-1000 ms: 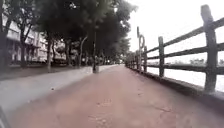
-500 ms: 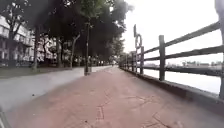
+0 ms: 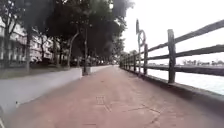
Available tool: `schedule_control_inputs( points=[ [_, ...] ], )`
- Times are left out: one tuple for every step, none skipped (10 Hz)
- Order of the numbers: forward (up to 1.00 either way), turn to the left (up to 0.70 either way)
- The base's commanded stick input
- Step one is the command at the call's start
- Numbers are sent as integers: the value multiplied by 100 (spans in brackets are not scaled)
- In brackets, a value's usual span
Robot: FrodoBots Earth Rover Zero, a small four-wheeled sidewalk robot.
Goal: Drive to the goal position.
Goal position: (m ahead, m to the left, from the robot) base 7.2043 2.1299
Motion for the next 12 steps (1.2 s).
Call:
schedule_control_inputs(
  points=[
    [94, 0],
    [94, 0],
    [94, 0],
    [94, 0],
    [94, 0],
    [94, 0],
    [94, 0],
    [94, 0],
    [94, 0],
    [94, 0],
    [94, 0],
    [94, 0]
  ],
)
